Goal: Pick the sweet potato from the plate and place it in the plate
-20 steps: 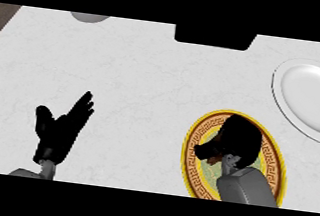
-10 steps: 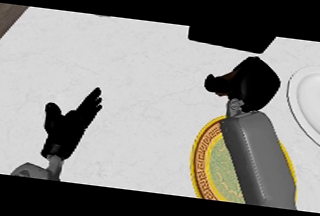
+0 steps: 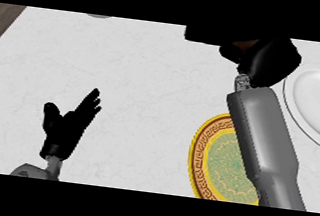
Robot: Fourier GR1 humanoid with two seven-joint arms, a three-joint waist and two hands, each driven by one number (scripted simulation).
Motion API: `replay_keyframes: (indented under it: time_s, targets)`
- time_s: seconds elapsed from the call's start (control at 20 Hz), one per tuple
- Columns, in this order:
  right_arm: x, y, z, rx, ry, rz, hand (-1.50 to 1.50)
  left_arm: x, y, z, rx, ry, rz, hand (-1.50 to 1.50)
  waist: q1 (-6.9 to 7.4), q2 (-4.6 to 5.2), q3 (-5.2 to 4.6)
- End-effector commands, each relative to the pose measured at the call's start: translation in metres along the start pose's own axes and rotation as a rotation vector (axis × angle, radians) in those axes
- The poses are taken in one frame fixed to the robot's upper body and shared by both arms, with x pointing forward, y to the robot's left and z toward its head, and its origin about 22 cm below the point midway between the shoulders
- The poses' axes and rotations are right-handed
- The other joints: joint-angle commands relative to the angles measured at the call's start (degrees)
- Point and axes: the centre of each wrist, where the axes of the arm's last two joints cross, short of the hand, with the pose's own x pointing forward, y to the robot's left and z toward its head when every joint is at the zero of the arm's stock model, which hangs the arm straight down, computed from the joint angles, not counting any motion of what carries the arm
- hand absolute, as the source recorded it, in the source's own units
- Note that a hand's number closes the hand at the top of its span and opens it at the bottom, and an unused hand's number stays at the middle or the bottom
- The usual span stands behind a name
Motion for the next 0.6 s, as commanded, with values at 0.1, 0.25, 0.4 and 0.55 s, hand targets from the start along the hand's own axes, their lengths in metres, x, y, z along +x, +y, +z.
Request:
replay_keyframes:
  time_s: [0.1,0.25,0.4,0.55]
  targets:
    - [-0.015,0.012,-0.022,-0.183,0.237,-0.223,1.5,-0.006,0.005,0.002,0.029,0.026,-0.008,0.0,-1.08,0.15,-0.12]
    - [-0.036,0.016,-0.029,-0.242,0.243,-0.289,1.5,-0.008,0.004,0.004,0.047,0.043,0.013,0.0,-2.85,-0.6,-0.12]
    - [-0.051,0.029,-0.047,-0.285,0.258,-0.247,1.5,-0.001,0.005,-0.003,0.046,0.054,0.02,0.0,-2.84,-0.43,-0.16]
    - [-0.093,0.043,-0.066,-0.373,0.274,-0.183,1.5,-0.002,0.008,0.008,0.044,0.029,0.011,0.0,-2.66,-0.66,-0.14]
